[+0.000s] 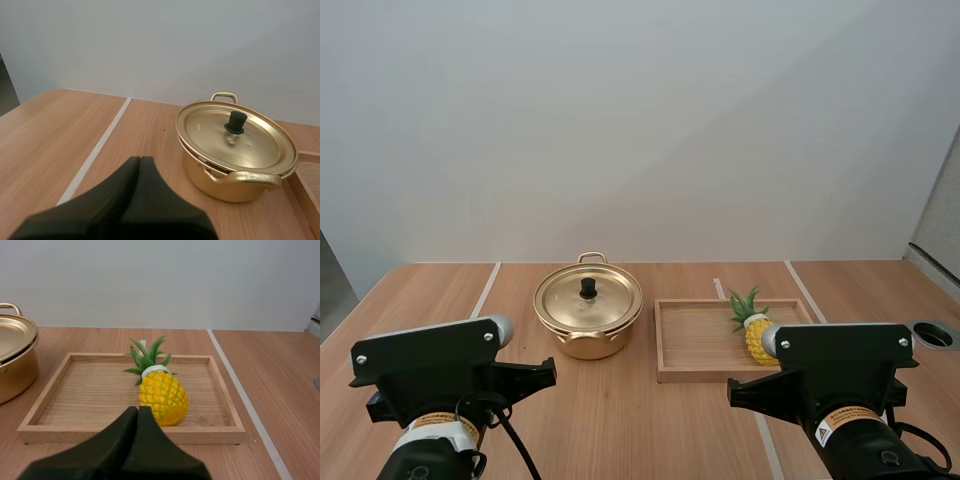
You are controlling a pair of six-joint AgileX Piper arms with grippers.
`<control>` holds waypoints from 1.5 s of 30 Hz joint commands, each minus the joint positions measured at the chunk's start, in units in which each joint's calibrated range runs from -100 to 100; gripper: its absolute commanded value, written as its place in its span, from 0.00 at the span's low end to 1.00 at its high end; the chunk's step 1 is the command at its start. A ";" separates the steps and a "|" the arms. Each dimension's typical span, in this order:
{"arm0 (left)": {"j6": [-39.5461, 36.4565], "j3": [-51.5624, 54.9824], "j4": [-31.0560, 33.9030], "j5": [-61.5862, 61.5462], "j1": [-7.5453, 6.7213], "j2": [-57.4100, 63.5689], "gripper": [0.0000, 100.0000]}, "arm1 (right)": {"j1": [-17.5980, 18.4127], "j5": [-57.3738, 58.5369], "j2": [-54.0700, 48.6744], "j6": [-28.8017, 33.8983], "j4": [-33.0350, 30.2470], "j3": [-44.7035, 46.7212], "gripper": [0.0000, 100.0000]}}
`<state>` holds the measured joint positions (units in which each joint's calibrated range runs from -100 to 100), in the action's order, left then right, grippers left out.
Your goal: Open the pot, put the grape inside, and close it
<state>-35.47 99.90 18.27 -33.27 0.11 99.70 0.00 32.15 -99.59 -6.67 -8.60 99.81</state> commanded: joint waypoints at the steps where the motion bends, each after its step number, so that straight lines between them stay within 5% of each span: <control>1: -0.13 0.10 -0.87 0.14 0.08 0.30 0.00 | -0.08 -0.61 -0.41 0.05 -0.33 0.19 0.00; 23: 1.05 0.10 -1.82 0.48 0.08 0.30 0.00 | -0.08 -0.61 -0.41 0.05 -0.33 0.19 0.00; 29: 20.58 0.10 -20.38 2.46 0.08 0.30 0.00 | -0.08 -0.61 -0.41 0.05 -0.33 0.19 0.00; 45: 21.07 0.10 -21.06 2.62 0.08 0.30 0.00 | -0.08 -0.61 -0.41 0.05 -0.33 0.19 0.00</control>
<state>-14.55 99.90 -1.70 -31.94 0.15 99.70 0.00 32.15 -99.59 -6.67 -8.60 99.81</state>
